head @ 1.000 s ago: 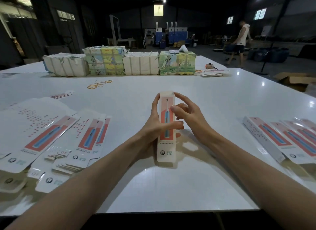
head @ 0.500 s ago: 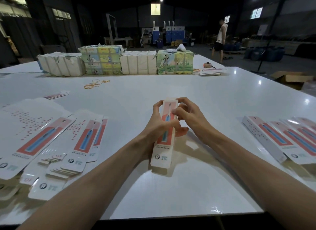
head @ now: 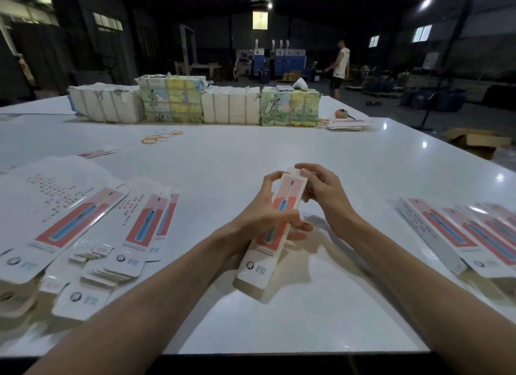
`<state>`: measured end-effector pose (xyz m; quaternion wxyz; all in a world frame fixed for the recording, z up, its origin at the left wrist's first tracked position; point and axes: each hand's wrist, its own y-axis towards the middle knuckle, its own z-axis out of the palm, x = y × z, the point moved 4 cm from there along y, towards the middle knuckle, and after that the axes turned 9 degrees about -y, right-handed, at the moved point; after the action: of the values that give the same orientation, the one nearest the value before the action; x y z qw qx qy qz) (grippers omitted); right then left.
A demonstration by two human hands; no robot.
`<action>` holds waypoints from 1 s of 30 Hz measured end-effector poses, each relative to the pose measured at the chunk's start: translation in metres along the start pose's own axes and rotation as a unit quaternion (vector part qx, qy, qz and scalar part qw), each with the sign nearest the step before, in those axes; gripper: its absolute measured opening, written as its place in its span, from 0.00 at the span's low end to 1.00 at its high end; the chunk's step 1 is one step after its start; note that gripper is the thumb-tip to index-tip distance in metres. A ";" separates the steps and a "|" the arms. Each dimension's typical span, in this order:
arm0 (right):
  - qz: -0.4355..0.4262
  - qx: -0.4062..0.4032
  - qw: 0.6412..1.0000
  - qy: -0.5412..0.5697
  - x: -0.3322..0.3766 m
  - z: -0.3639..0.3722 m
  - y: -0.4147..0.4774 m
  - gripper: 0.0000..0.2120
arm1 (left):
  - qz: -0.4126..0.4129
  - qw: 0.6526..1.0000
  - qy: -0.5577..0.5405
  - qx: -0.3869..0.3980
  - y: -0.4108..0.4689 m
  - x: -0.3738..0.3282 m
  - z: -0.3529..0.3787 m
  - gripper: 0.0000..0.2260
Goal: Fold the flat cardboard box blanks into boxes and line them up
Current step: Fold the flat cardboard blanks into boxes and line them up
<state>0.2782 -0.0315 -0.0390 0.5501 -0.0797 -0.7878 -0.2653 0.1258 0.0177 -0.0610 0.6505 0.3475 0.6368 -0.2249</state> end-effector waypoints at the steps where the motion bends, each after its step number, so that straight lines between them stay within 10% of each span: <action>1: -0.009 0.002 1.000 -0.009 -0.001 -0.001 0.000 0.11 | 0.000 1.000 -0.001 0.006 -0.001 0.000 0.002 0.40; 18: -0.078 0.018 0.996 -0.035 0.013 -0.009 -0.001 0.16 | -0.023 0.999 -0.034 0.019 -0.005 -0.003 0.002 0.43; 30: 0.095 0.085 0.978 0.163 0.005 -0.006 0.001 0.07 | -0.006 0.999 0.015 0.031 -0.005 -0.003 -0.002 0.38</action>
<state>0.2815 -0.0340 -0.0330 0.6988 -0.0629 -0.6959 -0.1531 0.1204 0.0153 -0.0584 0.6286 0.3674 0.6408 -0.2435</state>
